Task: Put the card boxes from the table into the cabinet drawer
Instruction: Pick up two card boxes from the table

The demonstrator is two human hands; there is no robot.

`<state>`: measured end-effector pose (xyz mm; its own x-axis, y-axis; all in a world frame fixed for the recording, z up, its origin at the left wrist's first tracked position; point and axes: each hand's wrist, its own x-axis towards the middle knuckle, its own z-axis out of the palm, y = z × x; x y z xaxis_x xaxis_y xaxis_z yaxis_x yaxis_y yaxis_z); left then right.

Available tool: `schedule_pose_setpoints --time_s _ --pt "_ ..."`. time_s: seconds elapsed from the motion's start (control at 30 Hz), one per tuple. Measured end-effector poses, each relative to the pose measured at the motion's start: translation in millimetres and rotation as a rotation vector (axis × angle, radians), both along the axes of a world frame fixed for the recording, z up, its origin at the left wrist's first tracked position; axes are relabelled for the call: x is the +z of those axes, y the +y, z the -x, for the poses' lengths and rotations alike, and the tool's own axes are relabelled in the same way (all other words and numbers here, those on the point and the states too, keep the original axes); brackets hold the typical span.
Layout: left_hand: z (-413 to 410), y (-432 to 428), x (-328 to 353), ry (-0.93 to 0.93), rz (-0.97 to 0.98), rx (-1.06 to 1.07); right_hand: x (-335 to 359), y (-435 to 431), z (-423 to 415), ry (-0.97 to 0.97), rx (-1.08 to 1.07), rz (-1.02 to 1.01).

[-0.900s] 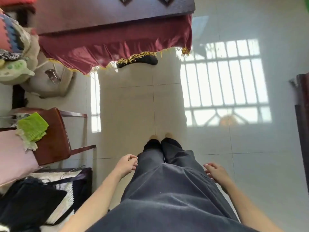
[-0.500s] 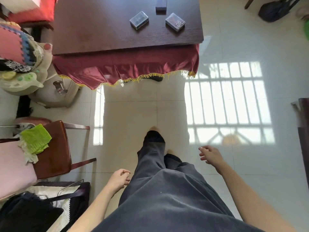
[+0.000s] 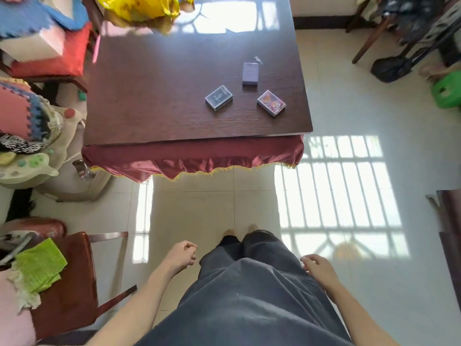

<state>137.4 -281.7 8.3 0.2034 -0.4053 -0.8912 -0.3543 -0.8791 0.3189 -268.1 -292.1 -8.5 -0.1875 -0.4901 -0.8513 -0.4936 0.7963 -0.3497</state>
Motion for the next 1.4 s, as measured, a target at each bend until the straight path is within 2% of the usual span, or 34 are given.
schedule_pose_setpoints --time_s 0.2,0.33,0.47,0.57,0.73,0.87,0.97,1.07,1.2,1.4 --pt "7.2 -124.8 16.3 0.042 0.149 0.035 -9.3 -43.3 8.7 0.035 0.04 -0.076" --pt "8.3 -171.8 21.7 0.026 0.122 0.097 -21.5 -107.3 14.3 0.05 0.034 -0.128" --pt "1.1 -190.2 20.0 -0.005 0.062 0.116 -19.4 -194.3 -5.0 0.011 0.111 -0.038" --pt "-7.2 -192.8 15.5 -0.026 0.014 0.136 -9.3 -254.4 -27.5 -0.041 0.083 0.002" --pt "-20.4 -200.8 8.1 -0.025 -0.071 0.123 8.2 -320.9 -64.0 -0.12 0.115 0.08" --pt "-22.1 -249.6 17.1 -0.028 0.075 0.123 24.2 -363.5 -90.7 -0.083 0.232 0.234" --pt "-16.8 -315.0 31.0 -0.093 0.27 0.038 40.0 -402.3 -111.7 0.072 0.415 0.352" --pt "-9.2 -381.0 41.0 -0.218 0.352 -0.166 50.8 -442.2 -132.3 0.271 0.622 0.41" --pt "0.3 -448.2 42.5 -0.4 0.285 -0.405 48.0 -482.3 -151.6 0.376 0.808 0.344" --pt "8.7 -495.0 27.1 -0.482 0.205 -0.603 29.4 -506.6 -164.9 0.46 0.958 0.275"
